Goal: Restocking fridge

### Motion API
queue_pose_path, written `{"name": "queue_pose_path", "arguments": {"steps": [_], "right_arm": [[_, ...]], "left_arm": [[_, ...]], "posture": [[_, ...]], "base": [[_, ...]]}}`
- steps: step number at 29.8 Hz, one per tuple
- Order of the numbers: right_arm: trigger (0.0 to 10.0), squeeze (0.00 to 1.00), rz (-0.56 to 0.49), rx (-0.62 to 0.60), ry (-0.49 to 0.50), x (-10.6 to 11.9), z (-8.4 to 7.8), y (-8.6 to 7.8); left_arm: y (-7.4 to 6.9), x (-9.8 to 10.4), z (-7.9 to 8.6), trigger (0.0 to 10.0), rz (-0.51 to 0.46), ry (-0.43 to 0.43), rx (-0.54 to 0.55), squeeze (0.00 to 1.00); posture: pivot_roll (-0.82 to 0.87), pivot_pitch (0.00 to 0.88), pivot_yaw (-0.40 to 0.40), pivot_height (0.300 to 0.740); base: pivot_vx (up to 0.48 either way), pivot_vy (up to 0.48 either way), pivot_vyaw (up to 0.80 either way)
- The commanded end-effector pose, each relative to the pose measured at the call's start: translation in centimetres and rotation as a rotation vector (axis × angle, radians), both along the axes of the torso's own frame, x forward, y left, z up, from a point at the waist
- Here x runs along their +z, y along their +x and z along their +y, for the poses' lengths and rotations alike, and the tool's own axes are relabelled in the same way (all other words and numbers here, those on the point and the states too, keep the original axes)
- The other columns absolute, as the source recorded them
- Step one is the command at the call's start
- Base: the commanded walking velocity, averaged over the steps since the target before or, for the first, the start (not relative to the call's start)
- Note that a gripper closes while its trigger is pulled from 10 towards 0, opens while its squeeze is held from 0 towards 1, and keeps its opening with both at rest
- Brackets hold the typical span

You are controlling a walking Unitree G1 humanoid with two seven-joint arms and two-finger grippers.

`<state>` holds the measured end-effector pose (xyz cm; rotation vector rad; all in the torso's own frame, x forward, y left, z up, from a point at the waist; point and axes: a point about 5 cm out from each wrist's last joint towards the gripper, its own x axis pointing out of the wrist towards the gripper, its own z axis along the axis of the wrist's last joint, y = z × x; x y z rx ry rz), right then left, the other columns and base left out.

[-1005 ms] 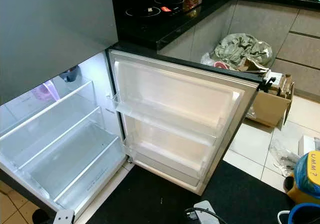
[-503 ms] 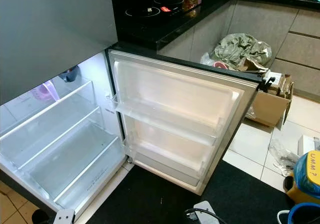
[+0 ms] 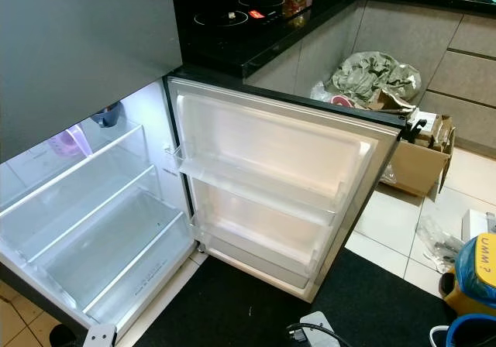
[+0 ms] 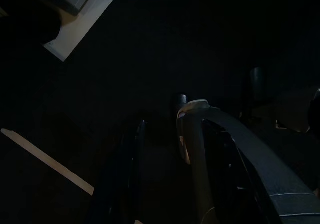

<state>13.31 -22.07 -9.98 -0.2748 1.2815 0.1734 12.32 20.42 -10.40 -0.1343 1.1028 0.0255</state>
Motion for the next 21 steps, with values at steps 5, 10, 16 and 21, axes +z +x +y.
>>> {"name": "queue_pose_path", "arguments": {"steps": [5,10,16,21], "right_arm": [[10.0,0.00,0.005,0.006,0.003,-0.01,0.13,0.04],[10.0,0.00,0.004,0.004,0.006,0.00,0.17,0.10],[10.0,0.00,0.004,0.002,0.008,0.01,0.18,0.11],[10.0,0.00,0.003,0.001,0.008,0.02,0.18,0.15]], "left_arm": [[-0.29,-0.10,-0.05,10.0,0.015,-0.003,-0.009,0.00],[-0.34,-0.12,-0.03,10.0,0.017,-0.004,-0.010,0.00],[-0.30,-0.12,-0.10,10.0,0.016,-0.006,-0.010,0.00],[-0.25,-0.11,-0.17,10.0,0.015,-0.007,-0.010,0.00]], "posture": [[-0.03,0.000,0.031,0.740],[-0.03,0.000,0.031,0.740],[-0.03,0.000,0.031,0.740],[-0.03,0.000,0.031,0.740]], "base": [[0.000,0.000,0.00],[0.000,0.000,0.00],[0.000,0.000,0.00],[0.000,0.000,0.00]]}}
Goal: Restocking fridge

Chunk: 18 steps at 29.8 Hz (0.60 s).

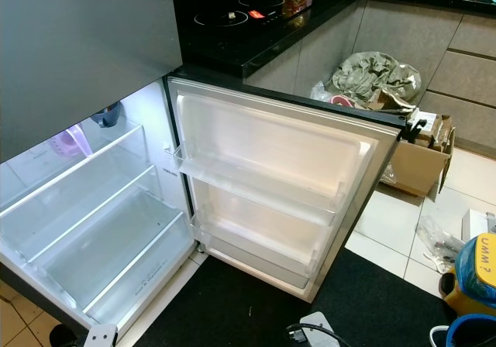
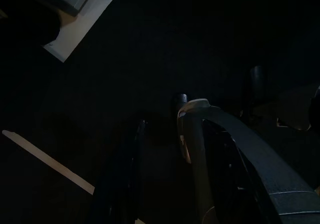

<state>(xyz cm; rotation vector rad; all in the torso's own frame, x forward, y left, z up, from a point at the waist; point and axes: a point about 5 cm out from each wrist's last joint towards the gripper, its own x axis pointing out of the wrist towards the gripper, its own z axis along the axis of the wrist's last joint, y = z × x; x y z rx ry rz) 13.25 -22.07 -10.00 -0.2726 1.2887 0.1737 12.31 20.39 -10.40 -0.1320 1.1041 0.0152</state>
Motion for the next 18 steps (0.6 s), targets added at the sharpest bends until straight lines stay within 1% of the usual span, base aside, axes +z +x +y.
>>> {"name": "queue_pose_path", "arguments": {"steps": [1,18], "right_arm": [[10.0,0.00,-0.004,0.002,0.007,0.04,0.17,0.22],[10.0,0.00,0.000,0.001,0.007,0.02,0.12,0.13]], "left_arm": [[-0.24,-0.11,-0.15,10.0,0.015,-0.004,-0.001,0.00],[-0.28,-0.14,-0.22,10.0,0.019,-0.006,-0.001,0.00]], "posture": [[-0.03,0.000,0.031,0.740],[-0.04,0.000,0.033,0.740]], "base": [[0.000,0.000,0.00],[0.000,0.000,0.00]]}}
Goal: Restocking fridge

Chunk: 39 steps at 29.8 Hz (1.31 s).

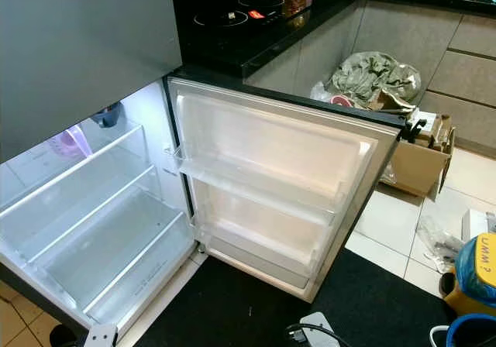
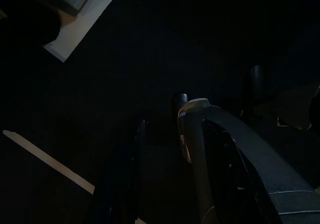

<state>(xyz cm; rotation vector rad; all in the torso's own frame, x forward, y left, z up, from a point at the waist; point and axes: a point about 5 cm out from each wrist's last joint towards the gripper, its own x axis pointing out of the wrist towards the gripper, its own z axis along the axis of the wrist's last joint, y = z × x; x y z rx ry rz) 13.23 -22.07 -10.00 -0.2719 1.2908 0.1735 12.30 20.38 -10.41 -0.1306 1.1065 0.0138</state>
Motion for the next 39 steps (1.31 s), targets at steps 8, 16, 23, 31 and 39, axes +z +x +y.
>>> {"name": "queue_pose_path", "arguments": {"steps": [8,16,23,31,39], "right_arm": [[10.0,0.00,-0.001,0.001,0.006,-0.01,0.13,0.03],[10.0,0.00,0.003,0.003,0.005,-0.06,0.09,-0.13],[10.0,0.00,0.008,0.005,0.002,-0.10,0.00,-0.32],[10.0,0.00,0.008,0.006,-0.001,-0.12,-0.06,-0.41],[10.0,0.00,0.010,0.006,0.000,-0.15,0.00,-0.48]], "left_arm": [[-0.32,-0.16,-0.26,10.0,0.017,-0.007,0.001,0.00],[-0.36,-0.19,-0.33,10.0,0.020,-0.005,-0.003,0.00],[-0.39,-0.18,-0.27,10.0,0.021,-0.004,-0.007,0.00],[-0.37,-0.17,-0.26,10.0,0.021,-0.003,-0.008,0.00],[-0.27,-0.15,-0.25,10.0,0.020,-0.004,-0.008,0.00]], "posture": [[-0.04,0.000,0.033,0.740],[-0.04,0.000,0.033,0.740],[-0.04,0.000,0.033,0.740],[-0.04,0.000,0.031,0.740],[-0.04,0.000,0.032,0.740]], "base": [[0.000,0.000,0.00],[0.000,0.000,0.00],[0.000,0.000,0.00],[0.000,0.000,0.00],[0.000,0.000,0.00]]}}
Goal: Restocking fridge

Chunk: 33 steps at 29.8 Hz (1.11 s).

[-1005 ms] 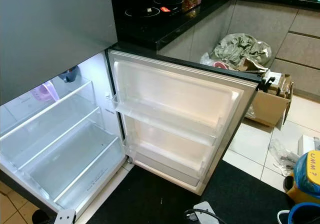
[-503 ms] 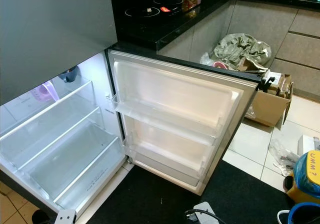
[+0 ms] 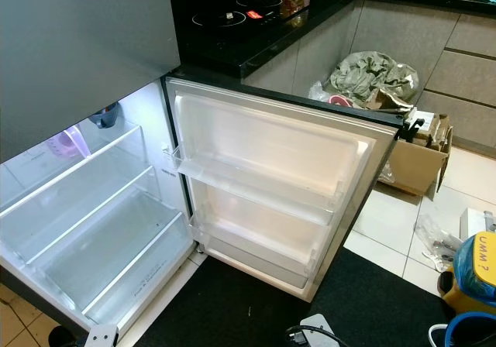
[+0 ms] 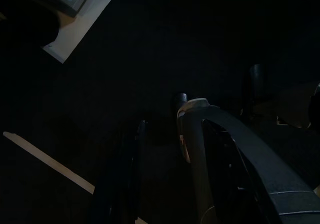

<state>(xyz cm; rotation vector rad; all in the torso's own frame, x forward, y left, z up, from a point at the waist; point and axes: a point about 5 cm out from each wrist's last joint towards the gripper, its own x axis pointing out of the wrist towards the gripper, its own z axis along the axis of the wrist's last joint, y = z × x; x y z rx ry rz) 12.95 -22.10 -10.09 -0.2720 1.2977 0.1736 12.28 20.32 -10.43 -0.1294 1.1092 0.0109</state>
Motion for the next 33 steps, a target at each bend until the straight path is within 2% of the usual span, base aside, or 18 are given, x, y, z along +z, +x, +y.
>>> {"name": "queue_pose_path", "arguments": {"steps": [1,12,33], "right_arm": [[10.0,0.00,0.003,0.007,0.000,-0.1,0.0,-0.2],[10.0,0.00,0.002,0.008,0.001,0.0,0.0,-0.1],[10.0,0.00,-0.018,0.023,-0.004,0.3,0.0,0.9]], "left_arm": [[-0.3,-0.1,-0.2,10.0,0.017,-0.003,-0.005,0.00],[-0.4,-0.2,-0.3,10.0,0.032,-0.013,0.005,0.00],[-0.3,-0.3,-0.7,10.0,0.034,-0.019,0.023,0.00]], "posture": [[-0.04,0.000,0.032,0.740],[-0.03,0.000,0.030,0.740],[-0.02,0.000,0.029,0.740]], "base": [[0.000,0.000,0.00],[0.000,0.000,0.00],[-0.247,0.000,0.00]]}}
